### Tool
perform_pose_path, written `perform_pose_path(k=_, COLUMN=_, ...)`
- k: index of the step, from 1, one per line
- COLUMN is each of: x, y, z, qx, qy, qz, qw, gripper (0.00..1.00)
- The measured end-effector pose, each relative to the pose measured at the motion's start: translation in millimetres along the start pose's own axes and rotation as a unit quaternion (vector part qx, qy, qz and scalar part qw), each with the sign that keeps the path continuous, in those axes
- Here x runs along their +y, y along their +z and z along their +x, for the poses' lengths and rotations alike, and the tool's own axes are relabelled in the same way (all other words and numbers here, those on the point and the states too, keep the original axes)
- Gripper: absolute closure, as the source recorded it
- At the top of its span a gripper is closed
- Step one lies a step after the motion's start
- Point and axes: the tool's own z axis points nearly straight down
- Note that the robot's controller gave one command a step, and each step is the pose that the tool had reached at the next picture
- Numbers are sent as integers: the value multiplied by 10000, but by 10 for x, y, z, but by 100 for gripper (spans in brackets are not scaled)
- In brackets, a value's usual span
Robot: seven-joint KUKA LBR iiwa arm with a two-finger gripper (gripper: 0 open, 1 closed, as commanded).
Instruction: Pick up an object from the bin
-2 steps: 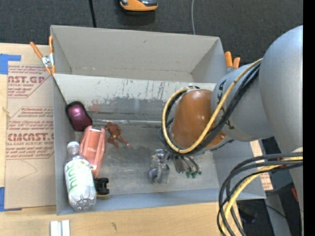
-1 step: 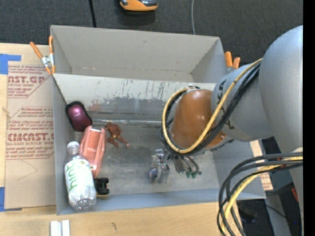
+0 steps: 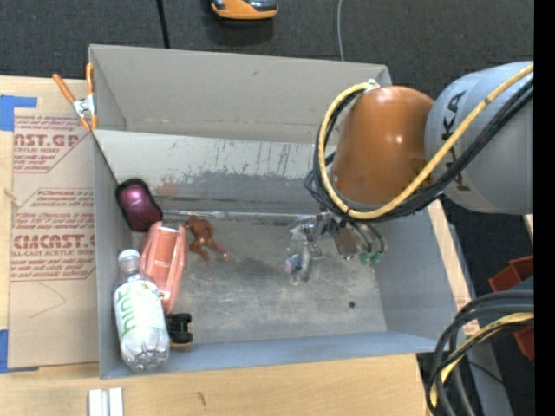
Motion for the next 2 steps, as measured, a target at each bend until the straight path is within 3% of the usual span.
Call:
perform_pose_path(k=1, x=0, y=0, z=0, qx=2, qy=0, qz=0, qw=10000, gripper=100)
perform_pose_path(k=2, x=2, y=-473, z=-70, qx=33, qy=40, qz=-2, qw=10000, gripper=100)
